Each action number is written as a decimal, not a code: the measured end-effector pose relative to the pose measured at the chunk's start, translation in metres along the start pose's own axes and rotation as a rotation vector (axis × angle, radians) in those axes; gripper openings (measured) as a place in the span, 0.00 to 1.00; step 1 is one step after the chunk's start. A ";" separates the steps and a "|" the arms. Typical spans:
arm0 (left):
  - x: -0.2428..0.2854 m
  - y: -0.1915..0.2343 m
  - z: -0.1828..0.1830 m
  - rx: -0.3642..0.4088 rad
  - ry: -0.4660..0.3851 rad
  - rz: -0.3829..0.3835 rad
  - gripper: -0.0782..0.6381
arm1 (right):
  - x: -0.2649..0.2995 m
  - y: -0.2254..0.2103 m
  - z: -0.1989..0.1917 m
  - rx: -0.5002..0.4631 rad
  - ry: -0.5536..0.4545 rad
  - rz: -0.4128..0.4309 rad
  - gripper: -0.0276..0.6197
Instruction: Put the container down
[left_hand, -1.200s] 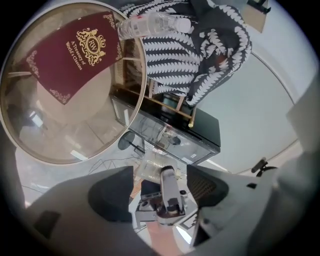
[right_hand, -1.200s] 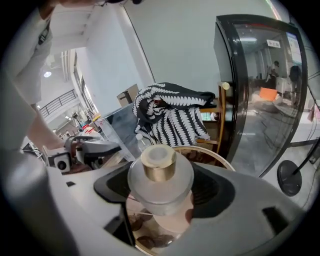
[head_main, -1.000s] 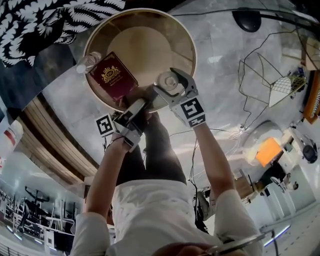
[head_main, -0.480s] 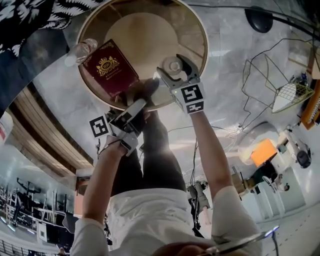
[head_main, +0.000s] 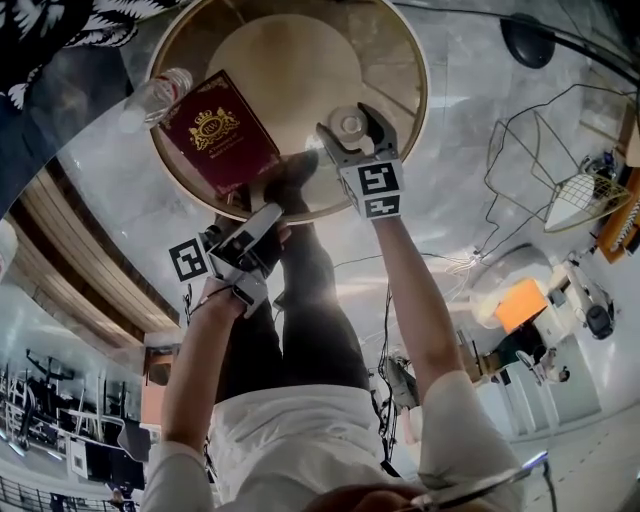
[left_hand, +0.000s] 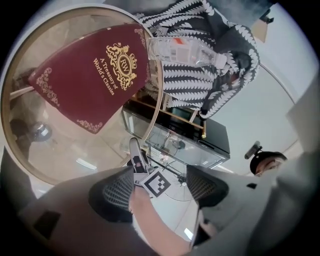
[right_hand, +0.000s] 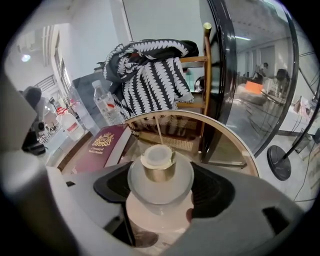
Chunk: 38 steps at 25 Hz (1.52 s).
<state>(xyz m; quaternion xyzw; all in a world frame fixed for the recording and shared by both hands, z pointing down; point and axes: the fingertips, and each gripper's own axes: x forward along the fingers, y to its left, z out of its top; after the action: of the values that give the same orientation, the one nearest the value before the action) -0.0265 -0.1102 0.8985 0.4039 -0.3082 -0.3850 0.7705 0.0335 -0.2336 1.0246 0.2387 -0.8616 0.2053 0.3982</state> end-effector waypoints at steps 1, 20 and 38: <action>-0.001 0.002 0.001 -0.002 -0.001 0.001 0.54 | 0.002 -0.001 -0.001 0.004 -0.002 -0.004 0.56; -0.002 0.012 0.010 -0.004 0.006 0.018 0.54 | 0.014 -0.002 -0.018 -0.004 0.002 -0.048 0.56; 0.001 -0.014 -0.012 0.079 0.032 0.032 0.54 | -0.025 0.010 0.001 -0.061 0.008 -0.046 0.59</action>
<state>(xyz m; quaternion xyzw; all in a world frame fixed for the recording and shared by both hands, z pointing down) -0.0218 -0.1116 0.8810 0.4352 -0.3174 -0.3534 0.7648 0.0415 -0.2200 1.0023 0.2452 -0.8601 0.1708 0.4134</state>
